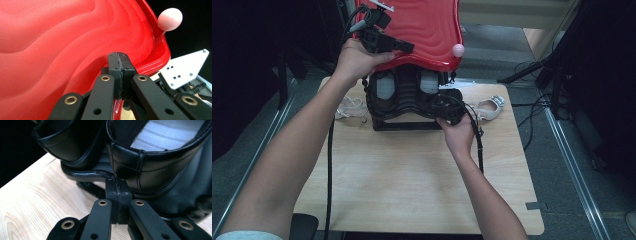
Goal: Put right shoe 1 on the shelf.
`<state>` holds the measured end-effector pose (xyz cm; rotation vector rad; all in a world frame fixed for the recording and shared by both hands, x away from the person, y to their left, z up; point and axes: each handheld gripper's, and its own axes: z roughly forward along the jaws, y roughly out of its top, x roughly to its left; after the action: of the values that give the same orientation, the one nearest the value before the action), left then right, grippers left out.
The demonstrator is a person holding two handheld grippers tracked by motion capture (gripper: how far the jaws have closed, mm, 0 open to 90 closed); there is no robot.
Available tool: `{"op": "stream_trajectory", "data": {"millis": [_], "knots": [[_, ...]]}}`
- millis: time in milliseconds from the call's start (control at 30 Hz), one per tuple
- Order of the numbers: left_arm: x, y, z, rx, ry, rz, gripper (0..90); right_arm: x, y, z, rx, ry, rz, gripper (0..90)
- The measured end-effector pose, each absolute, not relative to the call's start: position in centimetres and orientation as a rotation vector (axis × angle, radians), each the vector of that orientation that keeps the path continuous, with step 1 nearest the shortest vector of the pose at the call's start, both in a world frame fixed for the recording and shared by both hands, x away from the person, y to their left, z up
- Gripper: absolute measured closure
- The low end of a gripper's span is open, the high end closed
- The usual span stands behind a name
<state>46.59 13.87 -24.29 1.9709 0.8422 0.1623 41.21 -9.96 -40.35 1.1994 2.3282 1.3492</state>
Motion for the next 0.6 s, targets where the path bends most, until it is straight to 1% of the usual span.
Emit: {"op": "stream_trajectory", "data": {"millis": [200,333,500,600], "knots": [[46.6,13.9,-24.3,1.969,0.841,0.162,90.0,41.8,-11.2,-40.3,1.235,2.296,1.32,90.0],[46.5,13.9,-24.3,1.968,0.842,0.171,90.0,42.1,-11.7,-40.9,1.273,2.305,1.299,90.0],[46.5,13.9,-24.3,1.966,0.854,0.162,90.0,42.1,-12.0,-41.3,1.292,2.301,1.356,90.0],[46.4,13.7,-24.1,1.97,0.876,0.184,90.0,41.7,-12.0,-41.2,1.268,2.321,1.357,90.0]]}}
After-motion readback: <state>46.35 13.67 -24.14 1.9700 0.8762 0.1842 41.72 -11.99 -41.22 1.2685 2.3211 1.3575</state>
